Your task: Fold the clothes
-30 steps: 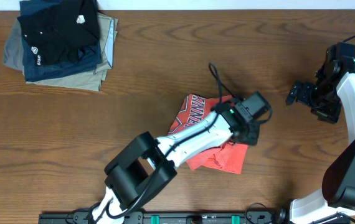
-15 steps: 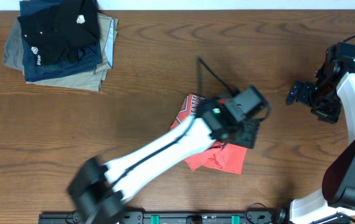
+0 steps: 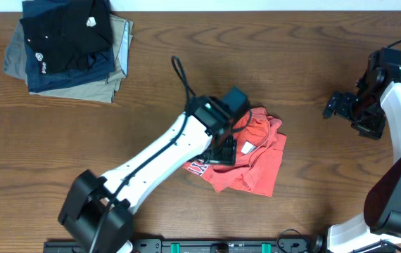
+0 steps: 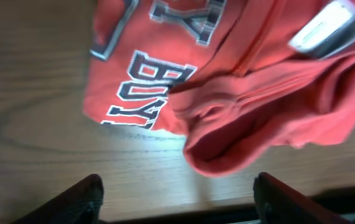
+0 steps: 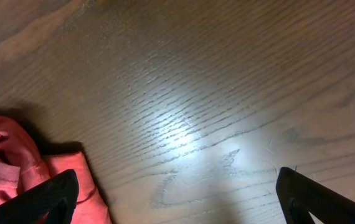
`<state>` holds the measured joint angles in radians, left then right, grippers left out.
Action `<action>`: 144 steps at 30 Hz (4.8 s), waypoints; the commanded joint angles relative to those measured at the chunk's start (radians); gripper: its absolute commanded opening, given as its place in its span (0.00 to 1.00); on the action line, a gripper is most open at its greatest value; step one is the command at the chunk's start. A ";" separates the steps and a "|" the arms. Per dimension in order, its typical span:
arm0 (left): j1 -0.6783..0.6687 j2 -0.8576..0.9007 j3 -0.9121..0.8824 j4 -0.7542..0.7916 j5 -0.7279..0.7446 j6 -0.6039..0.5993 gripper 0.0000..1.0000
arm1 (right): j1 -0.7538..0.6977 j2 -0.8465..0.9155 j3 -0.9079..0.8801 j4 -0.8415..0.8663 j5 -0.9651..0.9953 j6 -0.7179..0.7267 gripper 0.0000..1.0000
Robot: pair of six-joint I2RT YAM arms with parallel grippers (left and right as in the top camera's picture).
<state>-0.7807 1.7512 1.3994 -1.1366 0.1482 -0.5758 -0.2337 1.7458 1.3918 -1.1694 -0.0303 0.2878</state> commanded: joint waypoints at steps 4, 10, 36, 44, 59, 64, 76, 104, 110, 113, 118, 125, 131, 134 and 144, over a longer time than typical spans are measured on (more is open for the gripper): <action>0.001 0.040 -0.086 0.100 0.107 0.063 0.83 | -0.001 -0.006 0.006 0.000 -0.003 0.003 0.99; -0.006 0.059 -0.096 0.168 0.181 0.082 0.67 | -0.001 -0.006 0.006 0.000 -0.003 0.003 0.99; -0.104 0.011 -0.039 0.214 0.364 0.075 0.06 | -0.001 -0.006 0.006 0.000 -0.003 0.003 0.99; -0.171 -0.092 0.005 0.215 0.364 0.074 0.06 | -0.001 -0.006 0.006 0.000 -0.003 0.003 0.99; -0.303 0.057 -0.004 0.301 0.357 0.074 0.58 | -0.001 -0.006 0.006 0.000 -0.003 0.003 0.99; -0.307 0.069 -0.003 0.298 0.357 0.091 0.58 | -0.001 -0.006 0.006 0.000 -0.003 0.003 0.99; -0.146 0.014 0.007 0.315 0.167 0.132 0.55 | -0.001 -0.006 0.006 0.000 -0.003 0.003 0.99; -0.142 0.261 0.007 0.594 0.175 0.231 0.30 | -0.001 -0.006 0.006 0.000 -0.003 0.003 0.99; -0.142 0.238 0.008 0.604 0.171 0.231 0.06 | -0.001 -0.006 0.006 0.000 -0.003 0.003 0.99; -0.142 0.198 0.008 0.605 0.166 0.231 0.06 | -0.001 -0.006 0.006 0.000 -0.003 0.003 0.99; -0.142 0.154 0.008 0.612 0.127 0.224 0.06 | -0.001 -0.006 0.006 -0.001 -0.003 0.003 0.99; -0.183 0.178 0.007 0.648 0.127 0.201 0.06 | -0.001 -0.006 0.006 0.000 -0.003 0.003 0.99; -0.274 0.231 0.007 0.705 0.115 0.196 0.06 | -0.001 -0.006 0.006 0.000 -0.003 0.003 0.99; -0.299 0.249 0.007 0.702 0.053 0.174 0.11 | -0.001 -0.006 0.006 0.000 -0.003 0.003 0.99; -0.235 0.109 0.008 0.664 0.021 0.171 0.61 | -0.001 -0.006 0.006 0.000 -0.003 0.003 0.99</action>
<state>-1.0538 1.9480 1.3941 -0.4683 0.2058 -0.3985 -0.2337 1.7458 1.3918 -1.1698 -0.0303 0.2878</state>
